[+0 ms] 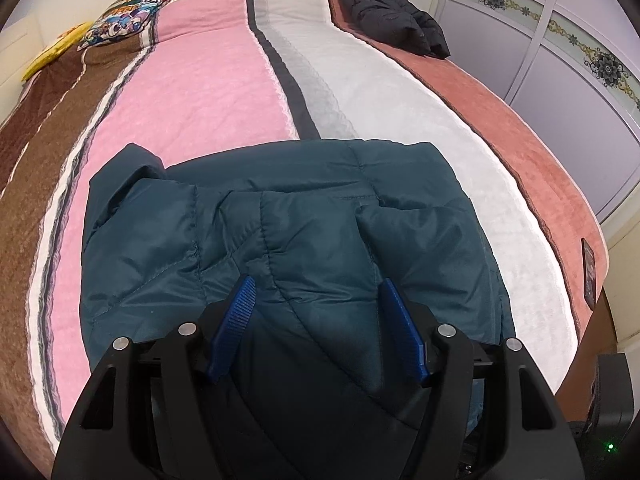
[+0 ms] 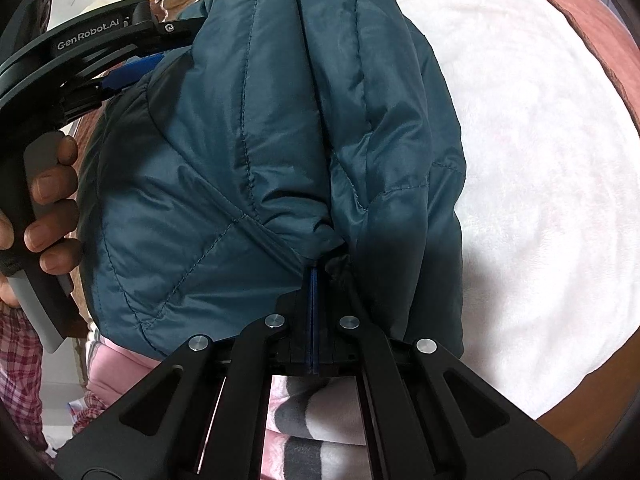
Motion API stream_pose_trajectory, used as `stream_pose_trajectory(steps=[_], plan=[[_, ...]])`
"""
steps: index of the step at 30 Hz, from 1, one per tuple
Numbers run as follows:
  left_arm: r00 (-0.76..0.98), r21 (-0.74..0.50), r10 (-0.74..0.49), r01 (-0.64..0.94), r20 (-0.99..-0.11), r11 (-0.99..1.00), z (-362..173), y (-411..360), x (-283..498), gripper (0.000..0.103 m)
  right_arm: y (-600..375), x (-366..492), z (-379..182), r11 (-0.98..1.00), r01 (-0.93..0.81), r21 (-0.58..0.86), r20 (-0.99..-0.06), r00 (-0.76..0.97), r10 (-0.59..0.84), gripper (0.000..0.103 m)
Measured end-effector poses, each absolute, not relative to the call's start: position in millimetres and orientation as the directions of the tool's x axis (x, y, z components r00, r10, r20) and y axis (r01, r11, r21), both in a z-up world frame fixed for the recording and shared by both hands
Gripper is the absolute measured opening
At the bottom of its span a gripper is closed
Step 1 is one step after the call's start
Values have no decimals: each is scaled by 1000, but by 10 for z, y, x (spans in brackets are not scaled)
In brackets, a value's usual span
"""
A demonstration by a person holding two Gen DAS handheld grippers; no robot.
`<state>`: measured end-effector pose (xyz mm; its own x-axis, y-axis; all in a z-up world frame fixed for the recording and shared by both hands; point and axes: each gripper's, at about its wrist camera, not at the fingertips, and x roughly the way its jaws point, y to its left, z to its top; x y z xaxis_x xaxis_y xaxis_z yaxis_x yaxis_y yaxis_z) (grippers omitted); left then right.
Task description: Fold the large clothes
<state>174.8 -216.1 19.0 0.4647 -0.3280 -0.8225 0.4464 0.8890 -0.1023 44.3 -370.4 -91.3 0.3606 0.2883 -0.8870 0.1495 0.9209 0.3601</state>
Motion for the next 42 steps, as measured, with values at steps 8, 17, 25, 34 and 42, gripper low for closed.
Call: stream_pose_trajectory(steps=[8,17,25,34,42], plan=[[465,-102,-328,446,-823,889,193,-2159,1745,64,-3780,475,-891,917,153,368,-885,359,296,0],[472,-100,-327,444,-819,890,219,-2154,1730,64,-3759,464,-902,922,155,355,-889,361,281,0],[484,-181,-393,427,-782,886,551,-1877,1606,64,-3705,466,-936,926,158,343,-893,359,270,0],[537,-285,-425,327,-728,901,811,-836,1189,67,-3716,447,-937,919,159,360,-885,370,282,0],[403,-469,-501,182,-766,864,304,-285,929,78,-3755,423,-917,917,160,365,-882,376,285,0]])
